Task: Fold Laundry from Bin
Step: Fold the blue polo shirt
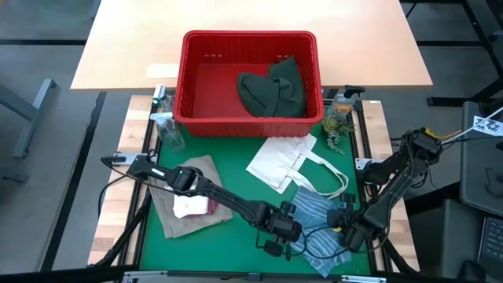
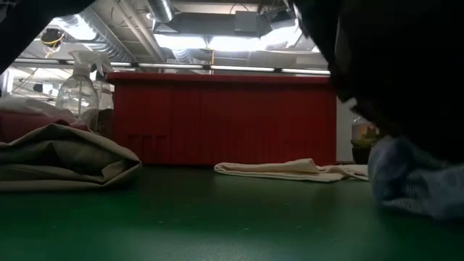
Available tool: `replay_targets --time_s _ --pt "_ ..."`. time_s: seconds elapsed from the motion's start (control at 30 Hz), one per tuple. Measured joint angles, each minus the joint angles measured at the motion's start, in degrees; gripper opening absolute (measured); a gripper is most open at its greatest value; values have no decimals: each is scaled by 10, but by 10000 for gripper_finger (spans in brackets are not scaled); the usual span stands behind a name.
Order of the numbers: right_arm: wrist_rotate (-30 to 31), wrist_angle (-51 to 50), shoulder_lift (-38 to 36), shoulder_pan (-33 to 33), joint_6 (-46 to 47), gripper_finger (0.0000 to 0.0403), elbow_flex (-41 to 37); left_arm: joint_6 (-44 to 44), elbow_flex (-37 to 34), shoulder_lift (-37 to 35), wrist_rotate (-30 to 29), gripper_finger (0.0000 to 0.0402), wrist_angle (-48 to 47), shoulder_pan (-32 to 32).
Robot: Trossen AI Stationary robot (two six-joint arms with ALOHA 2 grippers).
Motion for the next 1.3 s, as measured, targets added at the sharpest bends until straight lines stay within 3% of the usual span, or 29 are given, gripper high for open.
replay_targets --time_s 0.17,0.43,0.6,0.9,1.03,1.3 --pt "2 -1 0 0 -1 1 4 2 1 8 -5 125 -13 0" --pt "11 23 0 -16 -25 1 34 59 -1 -41 -104 125 -157 10" --pt "36 1 -3 -27 -72 1 85 25 -1 -67 -98 125 -221 23" --pt "76 -50 -10 -25 -84 1 195 -32 -1 -109 -26 125 -169 10" --pt "121 -48 -10 -25 -84 1 198 -35 -1 -108 -27 125 -116 -4" --pt "133 -11 -10 -25 -84 1 198 -67 -1 -101 -27 125 -80 -23"
